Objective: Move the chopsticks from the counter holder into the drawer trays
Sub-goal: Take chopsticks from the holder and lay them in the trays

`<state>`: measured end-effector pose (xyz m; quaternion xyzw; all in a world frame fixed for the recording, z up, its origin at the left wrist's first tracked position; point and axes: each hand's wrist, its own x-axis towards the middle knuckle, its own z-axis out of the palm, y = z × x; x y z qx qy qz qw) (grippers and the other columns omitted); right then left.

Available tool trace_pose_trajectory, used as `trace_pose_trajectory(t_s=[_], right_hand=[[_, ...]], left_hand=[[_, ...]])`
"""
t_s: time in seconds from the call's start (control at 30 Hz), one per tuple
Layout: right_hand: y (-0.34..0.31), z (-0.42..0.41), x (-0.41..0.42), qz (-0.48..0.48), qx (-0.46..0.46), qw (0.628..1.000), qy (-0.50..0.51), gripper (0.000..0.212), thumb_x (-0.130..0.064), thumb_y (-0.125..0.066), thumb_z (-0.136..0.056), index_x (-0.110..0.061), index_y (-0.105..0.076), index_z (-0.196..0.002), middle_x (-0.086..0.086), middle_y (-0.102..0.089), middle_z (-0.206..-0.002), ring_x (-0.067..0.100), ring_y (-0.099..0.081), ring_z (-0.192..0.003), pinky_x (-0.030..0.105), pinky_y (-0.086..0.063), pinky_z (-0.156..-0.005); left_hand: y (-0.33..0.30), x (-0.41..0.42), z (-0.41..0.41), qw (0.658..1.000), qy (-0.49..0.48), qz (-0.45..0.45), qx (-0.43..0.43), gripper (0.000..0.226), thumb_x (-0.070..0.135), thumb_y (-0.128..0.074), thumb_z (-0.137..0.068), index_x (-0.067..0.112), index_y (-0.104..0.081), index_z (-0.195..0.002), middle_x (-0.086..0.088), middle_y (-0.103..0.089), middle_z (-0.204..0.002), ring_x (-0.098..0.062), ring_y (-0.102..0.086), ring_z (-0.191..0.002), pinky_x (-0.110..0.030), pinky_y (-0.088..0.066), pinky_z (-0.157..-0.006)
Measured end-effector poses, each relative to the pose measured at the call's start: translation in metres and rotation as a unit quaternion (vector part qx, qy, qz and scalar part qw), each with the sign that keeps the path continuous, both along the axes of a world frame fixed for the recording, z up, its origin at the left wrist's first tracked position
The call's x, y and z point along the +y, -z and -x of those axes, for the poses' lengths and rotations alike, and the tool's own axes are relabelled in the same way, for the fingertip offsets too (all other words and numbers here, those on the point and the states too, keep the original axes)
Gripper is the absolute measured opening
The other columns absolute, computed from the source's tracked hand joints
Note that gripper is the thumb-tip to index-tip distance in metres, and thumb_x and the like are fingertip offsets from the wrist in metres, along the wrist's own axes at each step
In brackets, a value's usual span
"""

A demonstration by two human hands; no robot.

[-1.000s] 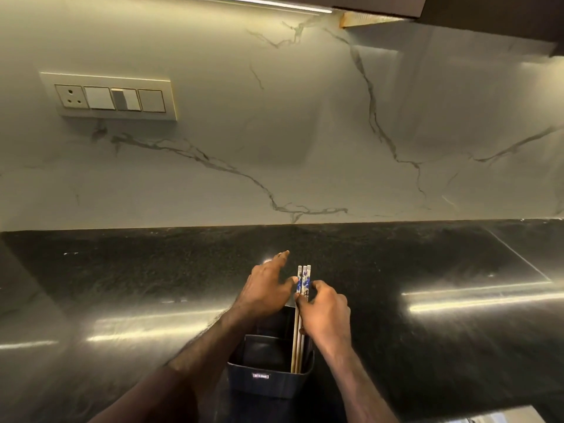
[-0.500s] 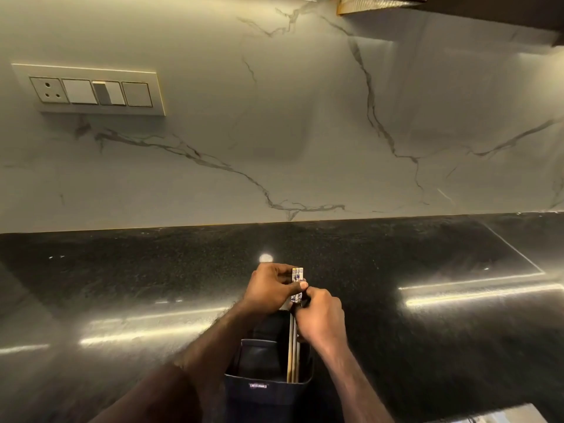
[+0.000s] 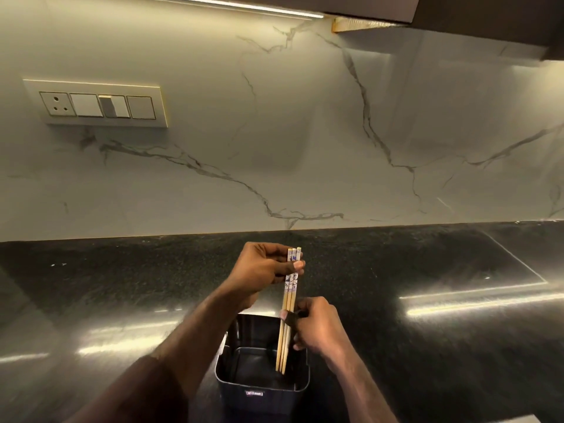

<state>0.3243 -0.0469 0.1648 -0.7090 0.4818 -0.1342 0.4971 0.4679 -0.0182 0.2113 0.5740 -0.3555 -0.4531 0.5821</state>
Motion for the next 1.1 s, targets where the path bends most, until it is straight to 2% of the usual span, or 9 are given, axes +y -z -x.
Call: trace_pose_trajectory(t_s=[0.07,0.17,0.23,0.3,0.43,0.57,0.8,0.97,1.1], right_hand=[[-0.001,0.002,0.002,0.032,-0.016,0.999,-0.014,0.013,-0.029,-0.068,-0.088,-0.021,-0.071,-0.097,0.0,-0.07,-0.088,0.011,-0.068,-0.073,0.033,-0.062,-0.069],[-0.002,0.006,0.002,0.072,-0.039,0.996,-0.038,0.015,-0.036,-0.067,-0.087,-0.027,-0.073,-0.098,-0.005,-0.065,-0.099,0.012,-0.065,-0.092,0.036,-0.059,-0.081],[-0.006,0.007,0.003,0.027,-0.092,0.994,-0.043,0.013,-0.033,-0.068,-0.088,-0.026,-0.074,-0.098,-0.004,-0.069,-0.098,0.013,-0.066,-0.093,0.037,-0.06,-0.079],[-0.013,0.011,0.006,-0.034,-0.14,0.988,-0.051,0.013,-0.031,-0.068,-0.089,-0.022,-0.075,-0.096,0.001,-0.07,-0.089,0.014,-0.066,-0.085,0.039,-0.061,-0.078],[-0.018,0.018,0.013,-0.114,-0.207,0.969,-0.077,0.027,-0.031,-0.063,-0.091,-0.006,-0.071,-0.097,0.008,-0.07,-0.086,0.019,-0.067,-0.077,0.042,-0.058,-0.08],[-0.02,0.019,0.02,-0.164,-0.271,0.947,-0.055,0.032,-0.025,-0.061,-0.09,0.005,-0.067,-0.098,0.02,-0.071,-0.085,0.03,-0.07,-0.079,0.037,-0.061,-0.078],[-0.037,0.022,0.027,-0.142,-0.286,0.946,-0.053,0.019,-0.008,-0.062,-0.09,0.009,-0.068,-0.097,0.021,-0.071,-0.082,0.03,-0.071,-0.079,0.03,-0.061,-0.073],[-0.058,0.025,0.04,-0.103,-0.276,0.954,-0.049,0.017,-0.008,-0.065,-0.088,0.003,-0.069,-0.1,0.021,-0.074,-0.089,0.031,-0.073,-0.086,0.034,-0.061,-0.079],[-0.07,0.029,0.063,-0.086,-0.273,0.957,-0.044,0.015,-0.007,-0.065,-0.088,0.0,-0.07,-0.1,0.02,-0.074,-0.091,0.028,-0.074,-0.088,0.03,-0.061,-0.075]], left_hand=[[-0.019,0.0,-0.002,1.0,0.005,0.02,-0.01,0.022,-0.002,-0.072,-0.077,0.001,-0.071,-0.099,-0.014,-0.076,-0.092,-0.02,-0.074,-0.081,-0.025,-0.058,-0.068],[-0.052,0.001,-0.005,0.998,0.001,0.057,-0.009,0.021,-0.003,-0.072,-0.076,0.001,-0.071,-0.096,-0.013,-0.076,-0.089,-0.02,-0.074,-0.079,-0.025,-0.059,-0.067],[-0.074,0.003,-0.005,0.996,-0.006,0.09,-0.002,0.021,-0.003,-0.074,-0.071,0.003,-0.072,-0.091,-0.013,-0.076,-0.086,-0.02,-0.074,-0.075,-0.026,-0.06,-0.068],[-0.092,0.004,-0.003,0.992,-0.011,0.122,-0.001,0.026,0.003,-0.076,-0.063,0.005,-0.072,-0.089,-0.012,-0.076,-0.082,-0.021,-0.074,-0.072,-0.028,-0.061,-0.069],[-0.115,0.007,-0.003,0.988,-0.025,0.151,-0.019,0.035,0.013,-0.076,-0.057,0.009,-0.072,-0.091,-0.01,-0.077,-0.083,-0.022,-0.074,-0.075,-0.033,-0.061,-0.077],[-0.119,0.012,0.002,0.984,-0.039,0.176,-0.013,0.037,0.01,-0.075,-0.058,0.005,-0.07,-0.094,-0.008,-0.077,-0.081,-0.02,-0.074,-0.072,-0.03,-0.061,-0.072],[-0.115,0.023,0.014,0.983,-0.038,0.178,0.014,0.034,0.009,-0.074,-0.063,0.0,-0.069,-0.096,-0.013,-0.076,-0.087,-0.023,-0.074,-0.074,-0.029,-0.06,-0.068],[-0.116,0.04,0.019,0.989,-0.006,0.15,-0.01,0.033,0.011,-0.074,-0.066,-0.001,-0.069,-0.096,-0.017,-0.075,-0.092,-0.024,-0.074,-0.074,-0.03,-0.061,-0.071],[-0.124,0.06,0.018,0.988,0.008,0.154,-0.019,0.026,0.011,-0.072,-0.068,0.003,-0.07,-0.093,-0.015,-0.075,-0.09,-0.023,-0.074,-0.074,-0.03,-0.061,-0.071]])
